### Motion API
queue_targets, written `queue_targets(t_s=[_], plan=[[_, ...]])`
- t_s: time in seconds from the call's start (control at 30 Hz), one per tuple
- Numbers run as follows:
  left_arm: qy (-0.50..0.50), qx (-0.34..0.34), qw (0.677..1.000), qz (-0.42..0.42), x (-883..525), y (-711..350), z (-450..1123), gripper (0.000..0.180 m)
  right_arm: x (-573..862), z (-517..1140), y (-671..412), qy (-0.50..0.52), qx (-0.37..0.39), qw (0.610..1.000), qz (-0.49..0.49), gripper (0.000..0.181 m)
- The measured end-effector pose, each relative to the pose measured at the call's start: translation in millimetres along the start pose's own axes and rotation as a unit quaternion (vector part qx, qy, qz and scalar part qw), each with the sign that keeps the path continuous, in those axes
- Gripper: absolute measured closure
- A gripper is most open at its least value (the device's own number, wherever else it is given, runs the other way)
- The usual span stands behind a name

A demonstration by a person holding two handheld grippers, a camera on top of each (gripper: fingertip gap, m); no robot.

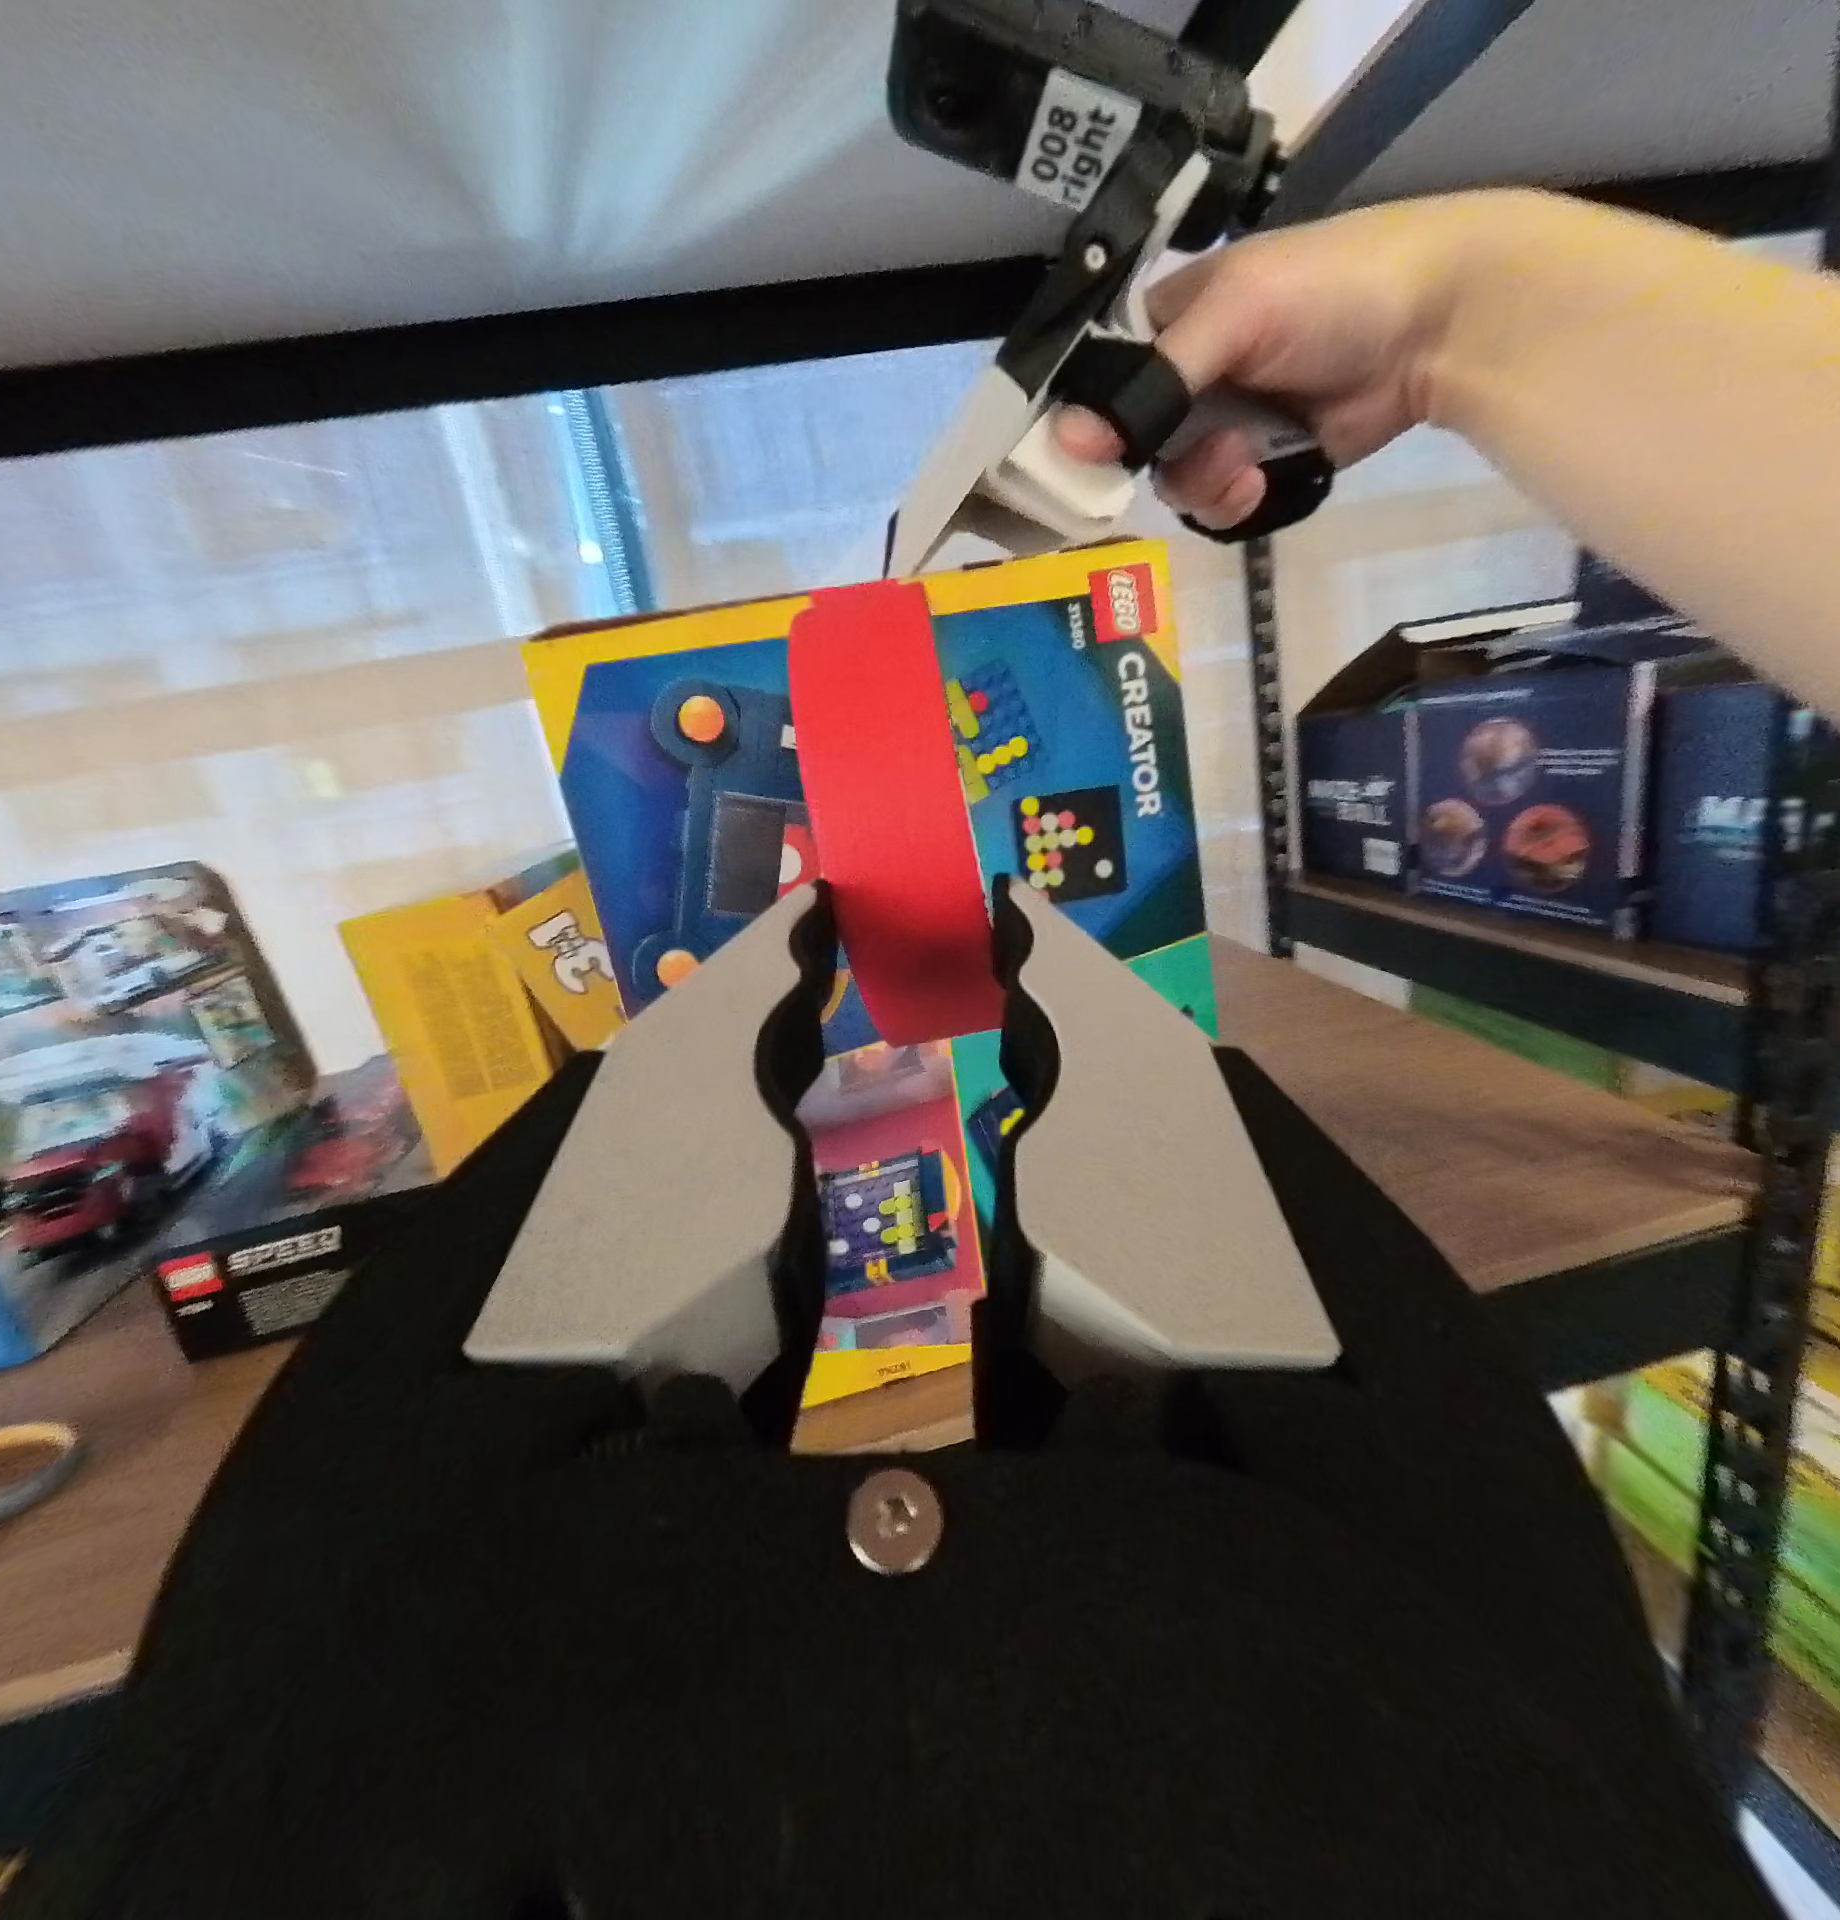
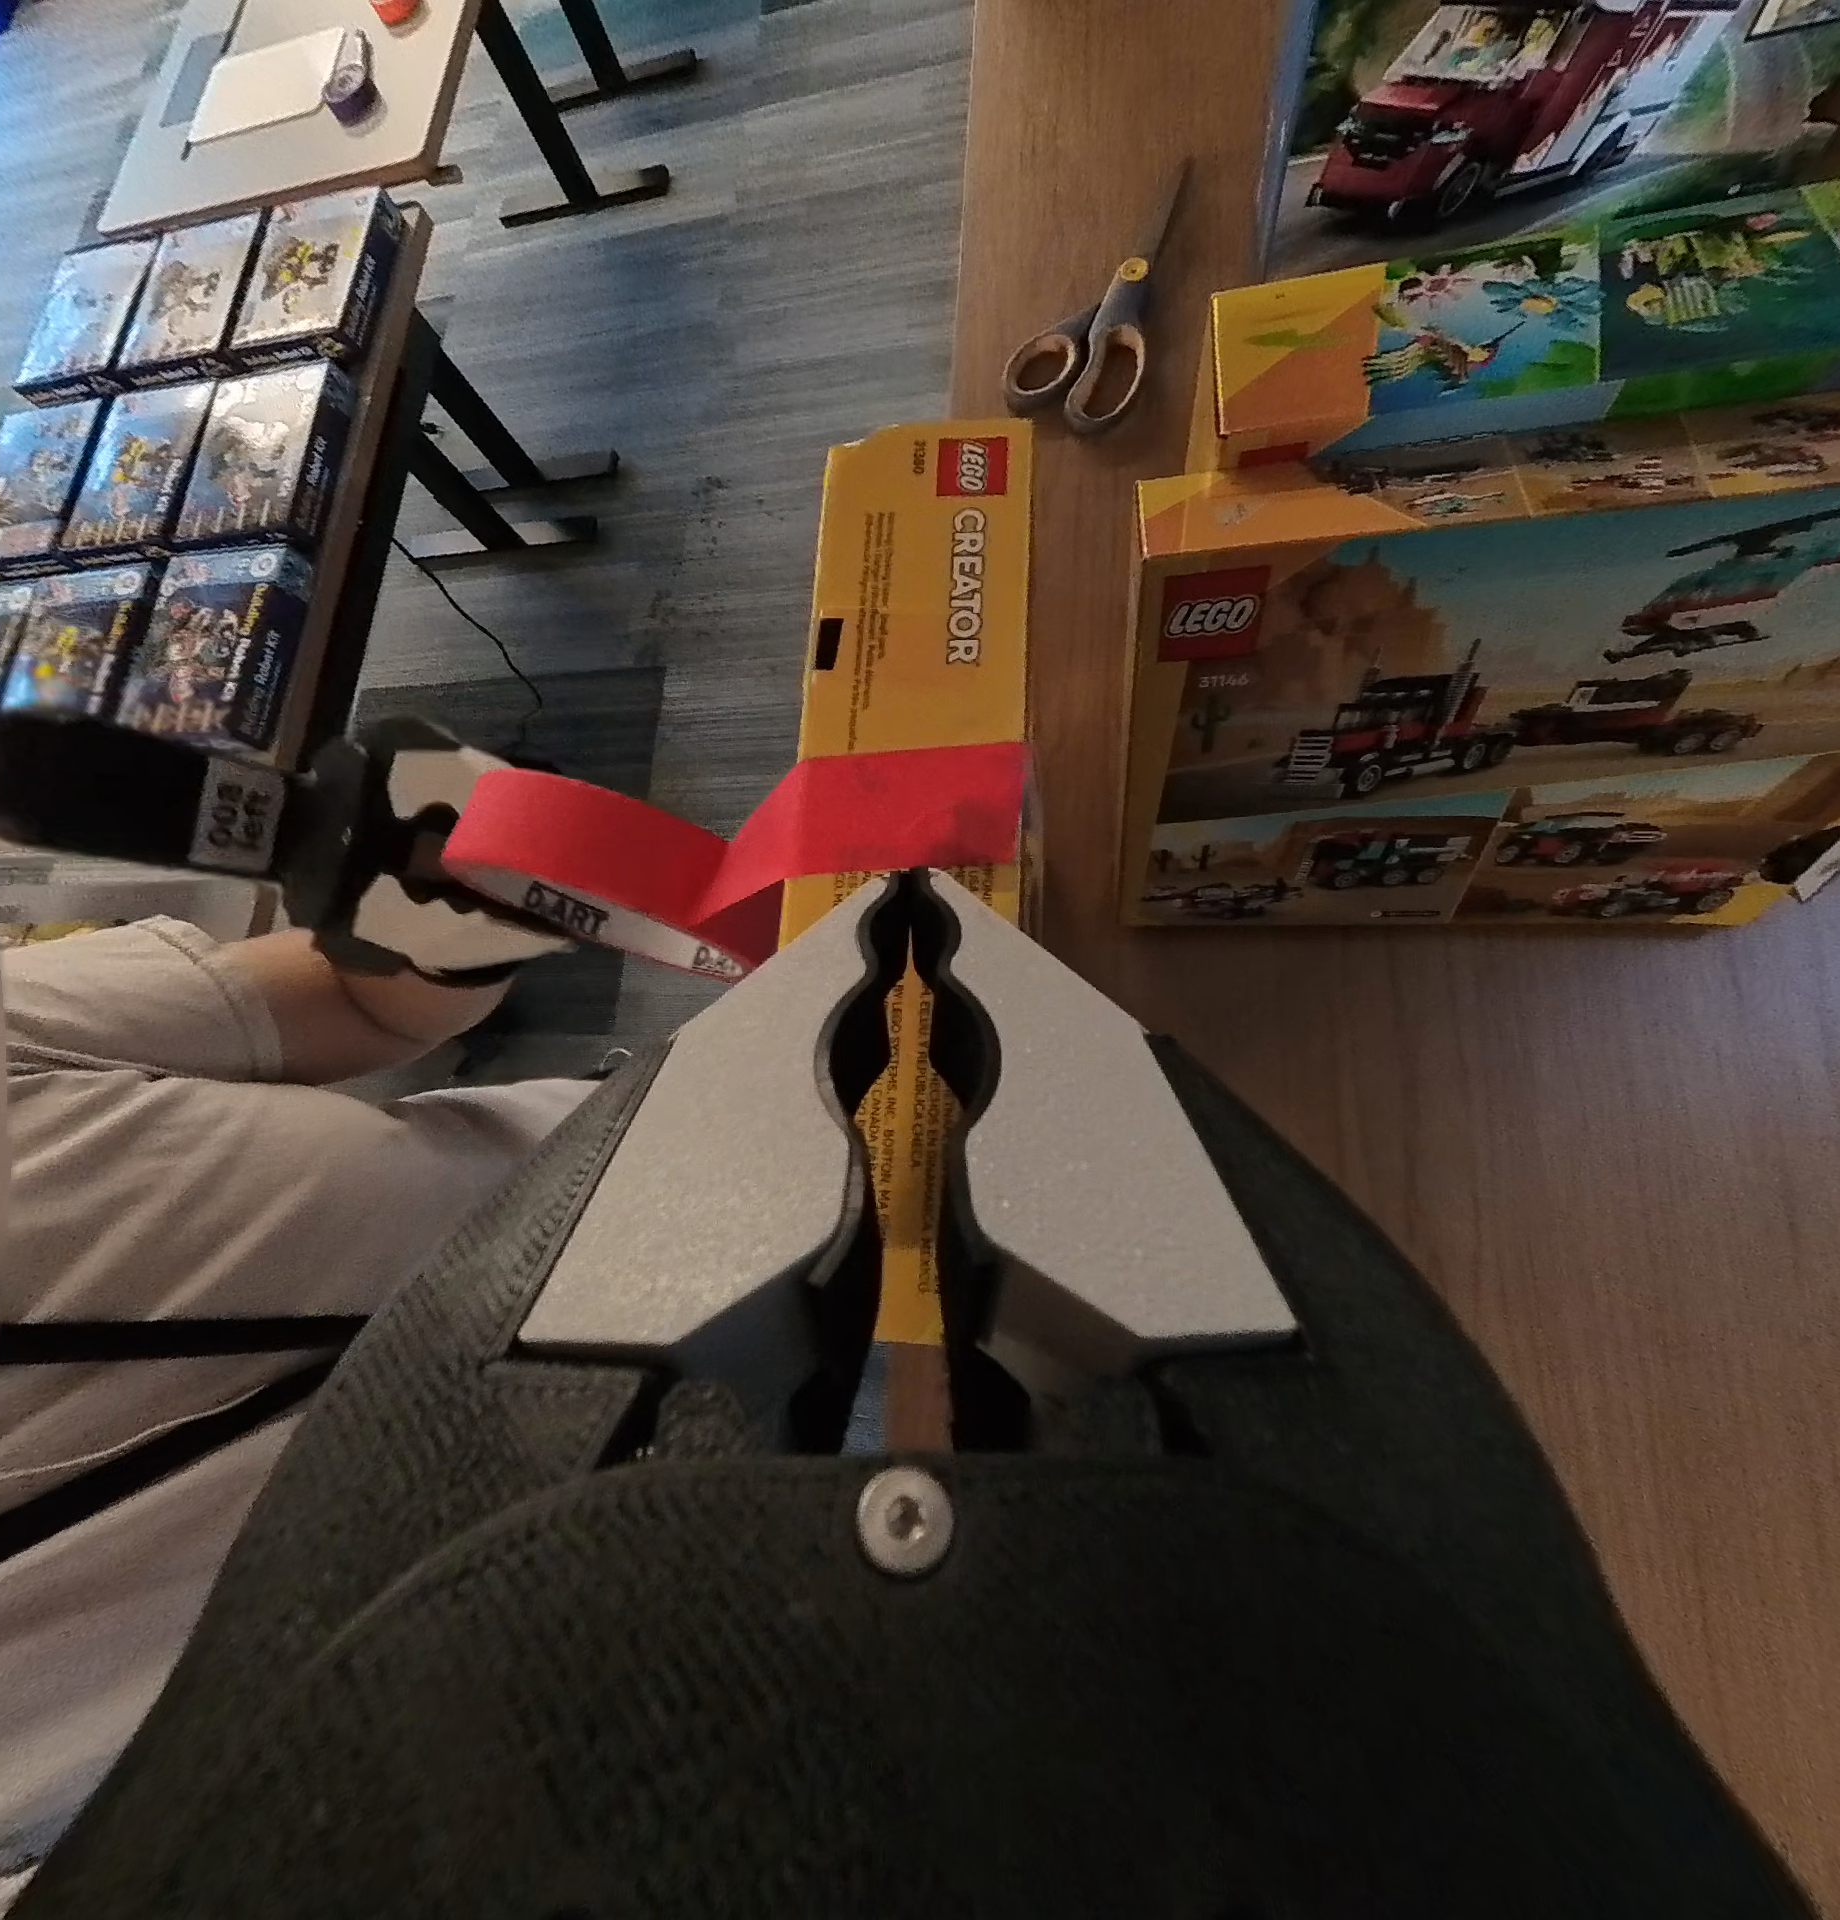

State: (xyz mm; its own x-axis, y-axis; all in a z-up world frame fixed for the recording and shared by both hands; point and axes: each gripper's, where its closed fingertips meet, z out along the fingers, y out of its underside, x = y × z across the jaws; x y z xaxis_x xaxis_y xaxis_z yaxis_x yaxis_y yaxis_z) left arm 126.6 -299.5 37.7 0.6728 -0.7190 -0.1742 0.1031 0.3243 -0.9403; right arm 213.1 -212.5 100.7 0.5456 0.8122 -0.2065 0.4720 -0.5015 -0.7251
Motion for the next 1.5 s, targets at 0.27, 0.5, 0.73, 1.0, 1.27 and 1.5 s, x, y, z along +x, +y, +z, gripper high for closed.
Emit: queue_targets(t_s=[0.27, 0.5, 0.73, 1.0, 1.27, 1.5], plan=[[-0.07, -0.01, 0.996, 0.047, 8, 25, 13, 0.153, 2, 0, -1, 0.012, 0.008, 1.0, -0.007, 0.181], [-0.075, -0.01, 0.997, 0.018, 6, 33, 7, 0.153, 0, 0, -1, 0.025, 0.017, 1.0, -0.009, 0.181], [-0.076, -0.02, 0.997, 0.01, 6, 43, -1, 0.146, 1, 1, -3, 0.03, 0.02, 0.999, -0.009, 0.181], [-0.064, -0.031, 0.997, -0.001, 8, 49, -5, 0.141, 2, 1, -14, 0.046, 0.045, 0.997, -0.03, 0.181], [-0.052, -0.04, 0.998, -0.01, 10, 59, 8, 0.142, -23, -11, -21, 0.035, 0.077, 0.994, -0.067, 0.179], [-0.041, -0.046, 0.997, -0.036, 8, 69, 9, 0.137, -9, -6, 15, 0.135, -0.029, 0.98, -0.142, 0.098]])
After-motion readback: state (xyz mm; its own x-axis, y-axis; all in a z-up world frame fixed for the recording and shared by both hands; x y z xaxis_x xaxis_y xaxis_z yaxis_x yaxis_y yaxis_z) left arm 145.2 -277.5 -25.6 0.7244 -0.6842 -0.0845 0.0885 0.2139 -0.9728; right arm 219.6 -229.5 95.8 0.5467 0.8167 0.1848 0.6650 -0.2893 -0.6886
